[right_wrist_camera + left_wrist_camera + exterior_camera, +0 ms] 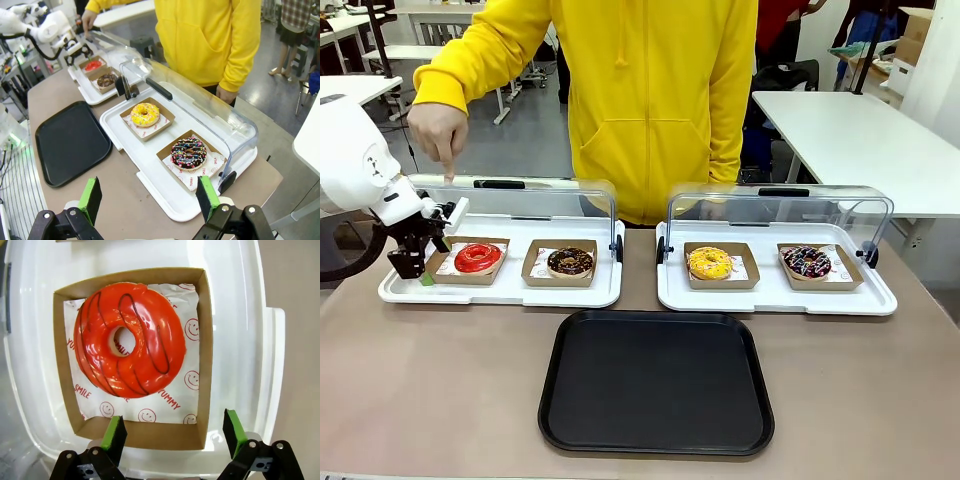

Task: Move the first donut from the left to the tray.
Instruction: Pick up the Paper togo box containing the Donut indicated by the person and place it on the Handle tray.

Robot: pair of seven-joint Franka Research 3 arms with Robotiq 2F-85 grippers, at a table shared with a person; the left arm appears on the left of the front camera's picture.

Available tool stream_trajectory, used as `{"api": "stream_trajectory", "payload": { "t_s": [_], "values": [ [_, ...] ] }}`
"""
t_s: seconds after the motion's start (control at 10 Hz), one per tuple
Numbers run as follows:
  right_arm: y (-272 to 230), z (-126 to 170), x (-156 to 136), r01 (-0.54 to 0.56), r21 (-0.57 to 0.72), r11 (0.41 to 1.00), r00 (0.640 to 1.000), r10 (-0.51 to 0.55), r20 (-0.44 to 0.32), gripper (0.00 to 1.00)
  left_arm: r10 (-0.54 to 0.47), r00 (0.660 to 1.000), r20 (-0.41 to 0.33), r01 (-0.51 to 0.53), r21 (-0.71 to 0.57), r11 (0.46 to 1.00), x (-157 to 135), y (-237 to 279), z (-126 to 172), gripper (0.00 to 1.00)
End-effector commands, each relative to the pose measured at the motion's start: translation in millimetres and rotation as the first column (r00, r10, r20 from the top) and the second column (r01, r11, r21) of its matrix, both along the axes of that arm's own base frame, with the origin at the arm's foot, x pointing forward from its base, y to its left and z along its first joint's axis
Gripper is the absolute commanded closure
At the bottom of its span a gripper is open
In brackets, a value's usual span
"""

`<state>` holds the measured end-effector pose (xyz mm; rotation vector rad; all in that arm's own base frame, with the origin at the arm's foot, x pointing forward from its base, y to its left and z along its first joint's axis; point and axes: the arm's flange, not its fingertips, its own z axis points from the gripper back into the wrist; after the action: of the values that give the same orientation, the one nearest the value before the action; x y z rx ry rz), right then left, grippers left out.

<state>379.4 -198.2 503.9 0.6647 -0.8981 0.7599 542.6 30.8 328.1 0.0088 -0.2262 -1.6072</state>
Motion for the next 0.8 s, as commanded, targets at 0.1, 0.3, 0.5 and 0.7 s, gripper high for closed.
{"api": "stream_trajectory", "payload": {
  "t_s": [0.1, 0.3, 0.5, 0.7],
  "values": [
    [0, 0, 2, -0.007, 0.012, 1.000, 0.999, 0.007, 0.036, 0.00, 0.003, 1.000, -0.013, -0.003, 0.015, 1.000, 4, -2, -4, 0.00],
    [0, 0, 2, -0.007, 0.012, 1.000, 0.999, 0.007, 0.036, 0.00, 0.002, 1.000, -0.022, -0.002, 0.016, 1.000, 4, -4, -10, 0.00],
    [0, 0, 2, -0.007, 0.012, 1.000, 0.999, 0.007, 0.036, 0.00, 0.003, 0.999, -0.033, -0.002, 0.025, 1.000, 6, -5, -14, 0.00],
    [0, 0, 2, -0.007, 0.012, 1.000, 0.999, 0.007, 0.036, 0.00, -0.004, 0.999, -0.047, 0.006, 0.032, 0.999, 7, -8, -17, 0.00]
  ]
}}
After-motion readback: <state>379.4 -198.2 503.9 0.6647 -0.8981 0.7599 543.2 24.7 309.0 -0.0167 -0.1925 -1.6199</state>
